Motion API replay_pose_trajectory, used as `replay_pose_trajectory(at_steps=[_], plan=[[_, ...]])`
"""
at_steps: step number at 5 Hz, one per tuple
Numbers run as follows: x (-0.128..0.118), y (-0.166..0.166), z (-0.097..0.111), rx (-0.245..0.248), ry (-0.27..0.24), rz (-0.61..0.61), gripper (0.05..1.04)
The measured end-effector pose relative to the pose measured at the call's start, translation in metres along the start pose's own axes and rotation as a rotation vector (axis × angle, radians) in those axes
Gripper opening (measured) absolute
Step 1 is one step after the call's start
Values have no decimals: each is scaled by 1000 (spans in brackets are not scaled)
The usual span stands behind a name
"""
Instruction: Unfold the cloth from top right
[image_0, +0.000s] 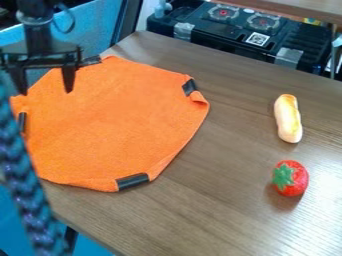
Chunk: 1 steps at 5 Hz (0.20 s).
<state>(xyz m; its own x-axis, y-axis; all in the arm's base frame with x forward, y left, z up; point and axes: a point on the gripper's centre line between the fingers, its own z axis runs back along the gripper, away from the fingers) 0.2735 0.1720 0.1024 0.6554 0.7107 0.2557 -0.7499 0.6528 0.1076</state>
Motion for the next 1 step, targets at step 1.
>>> replay_pose_trajectory(at_steps=[1], plan=[[13, -36, 17, -86, -18, -38, 1001]])
